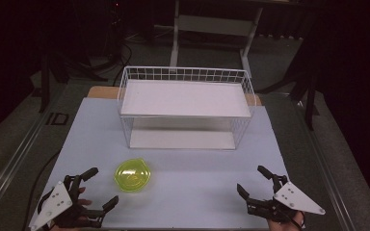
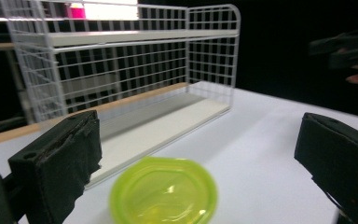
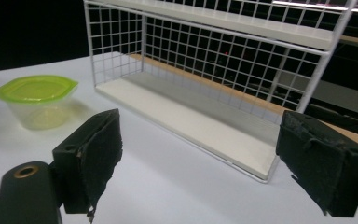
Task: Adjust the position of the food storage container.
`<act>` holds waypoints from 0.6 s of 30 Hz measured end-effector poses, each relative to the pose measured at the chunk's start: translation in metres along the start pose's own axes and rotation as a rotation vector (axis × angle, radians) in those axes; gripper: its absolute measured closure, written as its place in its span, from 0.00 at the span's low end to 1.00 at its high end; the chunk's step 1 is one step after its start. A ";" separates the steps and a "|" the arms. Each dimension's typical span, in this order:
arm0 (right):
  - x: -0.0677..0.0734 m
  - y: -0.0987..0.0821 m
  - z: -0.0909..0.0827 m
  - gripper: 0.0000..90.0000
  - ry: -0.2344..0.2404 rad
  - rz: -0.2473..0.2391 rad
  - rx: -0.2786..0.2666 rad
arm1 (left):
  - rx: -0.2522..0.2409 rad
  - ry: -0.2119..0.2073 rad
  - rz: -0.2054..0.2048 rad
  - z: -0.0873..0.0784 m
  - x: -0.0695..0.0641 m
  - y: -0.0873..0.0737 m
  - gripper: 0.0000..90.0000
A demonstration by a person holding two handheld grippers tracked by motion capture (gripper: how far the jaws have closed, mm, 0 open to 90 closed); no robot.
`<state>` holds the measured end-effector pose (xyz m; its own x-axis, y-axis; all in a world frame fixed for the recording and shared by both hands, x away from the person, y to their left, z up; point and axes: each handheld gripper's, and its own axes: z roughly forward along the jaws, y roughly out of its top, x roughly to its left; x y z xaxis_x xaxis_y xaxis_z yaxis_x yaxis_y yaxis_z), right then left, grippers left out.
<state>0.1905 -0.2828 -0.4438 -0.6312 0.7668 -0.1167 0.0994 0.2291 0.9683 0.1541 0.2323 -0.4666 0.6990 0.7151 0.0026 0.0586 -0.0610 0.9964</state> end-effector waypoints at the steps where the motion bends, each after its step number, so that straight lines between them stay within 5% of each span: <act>1: 0.001 0.000 0.000 0.16 -0.004 -0.008 0.000 | 0.000 -0.007 -0.002 -0.001 -0.001 0.002 0.01; 10: 0.008 0.009 -0.008 0.16 -0.005 -0.041 -0.045 | -0.007 -0.057 0.019 -0.002 -0.022 0.024 0.01; 14: 0.012 0.014 -0.011 0.16 0.003 -0.046 -0.059 | 0.007 -0.043 0.037 -0.002 -0.027 0.038 0.01; 18: 0.014 0.016 -0.011 0.16 0.012 -0.053 -0.058 | 0.005 -0.023 -0.009 -0.002 -0.023 0.049 0.01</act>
<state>0.1750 -0.2747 -0.4277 -0.6435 0.7473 -0.1655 0.0210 0.2334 0.9722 0.1392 0.2144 -0.4175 0.7150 0.6991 -0.0079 0.0679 -0.0582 0.9960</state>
